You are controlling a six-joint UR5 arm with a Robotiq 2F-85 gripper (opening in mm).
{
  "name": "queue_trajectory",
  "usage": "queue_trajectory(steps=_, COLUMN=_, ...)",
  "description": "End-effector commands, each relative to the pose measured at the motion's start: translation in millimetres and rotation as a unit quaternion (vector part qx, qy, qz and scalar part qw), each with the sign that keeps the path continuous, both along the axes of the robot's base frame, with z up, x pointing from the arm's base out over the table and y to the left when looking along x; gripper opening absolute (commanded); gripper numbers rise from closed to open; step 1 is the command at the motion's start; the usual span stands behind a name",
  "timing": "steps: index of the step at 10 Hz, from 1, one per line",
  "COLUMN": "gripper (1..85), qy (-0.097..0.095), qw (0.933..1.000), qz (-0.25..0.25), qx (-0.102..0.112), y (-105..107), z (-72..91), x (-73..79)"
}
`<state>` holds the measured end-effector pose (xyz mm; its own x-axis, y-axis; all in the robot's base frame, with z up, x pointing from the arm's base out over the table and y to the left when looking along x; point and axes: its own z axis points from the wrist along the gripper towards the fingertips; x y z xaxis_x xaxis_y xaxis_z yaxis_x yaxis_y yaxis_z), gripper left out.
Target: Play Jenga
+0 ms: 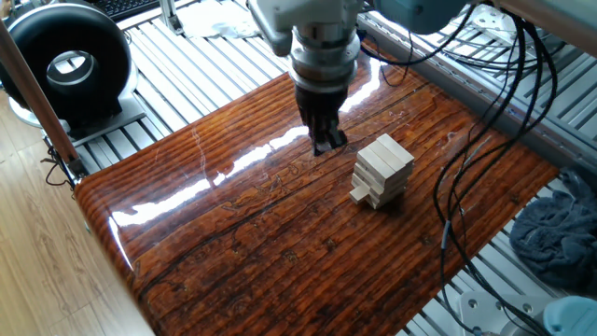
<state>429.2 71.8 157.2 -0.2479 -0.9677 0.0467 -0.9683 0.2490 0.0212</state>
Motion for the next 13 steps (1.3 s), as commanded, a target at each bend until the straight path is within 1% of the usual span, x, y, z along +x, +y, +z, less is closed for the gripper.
queue_trajectory(steps=1, gripper=44.0, qy=0.023, qw=0.9997, qz=0.002, qx=0.002, y=-3, z=-4.7, x=-22.1)
queue_trajectory(steps=2, gripper=49.7, qy=0.016, qw=0.9998, qz=-0.008, qx=0.000, y=-4, z=-6.6, x=-19.2)
queue_trajectory(steps=3, gripper=52.3, qy=0.018, qw=0.9997, qz=-0.016, qx=0.002, y=-5, z=-8.0, x=-20.9)
queue_trajectory(steps=4, gripper=53.3, qy=0.014, qw=0.9998, qz=-0.015, qx=-0.006, y=-11, z=-9.8, x=-18.8)
queue_trajectory(steps=5, gripper=55.0, qy=0.012, qw=0.9999, qz=-0.007, qx=-0.008, y=-15, z=-15.0, x=-17.5)
queue_trajectory(steps=6, gripper=55.7, qy=0.013, qw=0.9999, qz=0.001, qx=-0.011, y=-19, z=-19.7, x=-17.2)
queue_trajectory(steps=8, gripper=56.3, qy=0.014, qw=0.9998, qz=-0.001, qx=-0.014, y=-23, z=-22.2, x=-18.9)
queue_trajectory(steps=13, gripper=56.3, qy=-0.003, qw=0.9999, qz=-0.016, qx=0.001, y=-16, z=-23.0, x=-10.1)
